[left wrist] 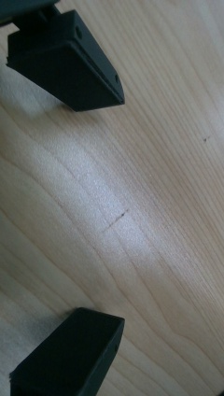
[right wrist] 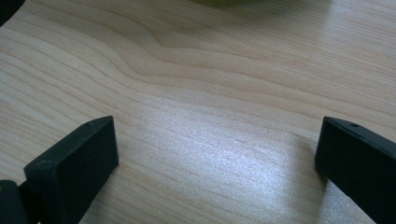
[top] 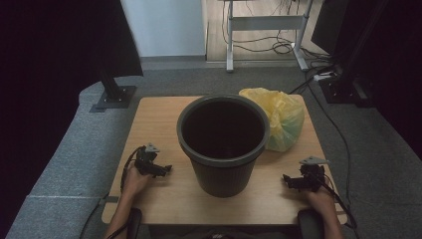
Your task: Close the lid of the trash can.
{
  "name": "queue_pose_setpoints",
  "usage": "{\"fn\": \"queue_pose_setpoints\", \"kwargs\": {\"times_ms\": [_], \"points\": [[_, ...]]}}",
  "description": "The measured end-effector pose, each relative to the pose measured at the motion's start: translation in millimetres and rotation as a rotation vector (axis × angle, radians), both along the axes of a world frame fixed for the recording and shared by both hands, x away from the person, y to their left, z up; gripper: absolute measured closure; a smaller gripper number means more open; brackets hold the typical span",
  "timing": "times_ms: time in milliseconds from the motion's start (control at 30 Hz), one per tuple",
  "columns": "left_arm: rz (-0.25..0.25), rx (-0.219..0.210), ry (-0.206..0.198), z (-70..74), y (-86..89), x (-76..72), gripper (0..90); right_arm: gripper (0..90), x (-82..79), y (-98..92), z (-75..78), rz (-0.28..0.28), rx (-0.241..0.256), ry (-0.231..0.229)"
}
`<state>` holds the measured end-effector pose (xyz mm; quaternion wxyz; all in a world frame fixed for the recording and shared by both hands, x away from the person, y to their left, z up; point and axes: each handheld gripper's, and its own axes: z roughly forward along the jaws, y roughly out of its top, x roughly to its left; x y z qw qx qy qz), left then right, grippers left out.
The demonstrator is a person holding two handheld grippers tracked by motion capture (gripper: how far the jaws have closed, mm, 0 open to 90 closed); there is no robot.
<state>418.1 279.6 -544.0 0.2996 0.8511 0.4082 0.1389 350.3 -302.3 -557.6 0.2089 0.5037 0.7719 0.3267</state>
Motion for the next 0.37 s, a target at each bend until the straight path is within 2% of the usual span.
{"fn": "queue_pose_setpoints", "kwargs": {"times_ms": [133, 367], "points": [[0.004, -0.022, -0.018, -2.7, 1.8, -1.0, 0.0, 0.0, 0.0, 0.1, -0.1, -0.001, 0.001, -0.001], [0.006, -0.024, -0.018, -2.9, 2.0, -1.1, 0.0, 0.0, -0.2, 0.0, -0.2, 0.000, 0.000, -0.001]]}}
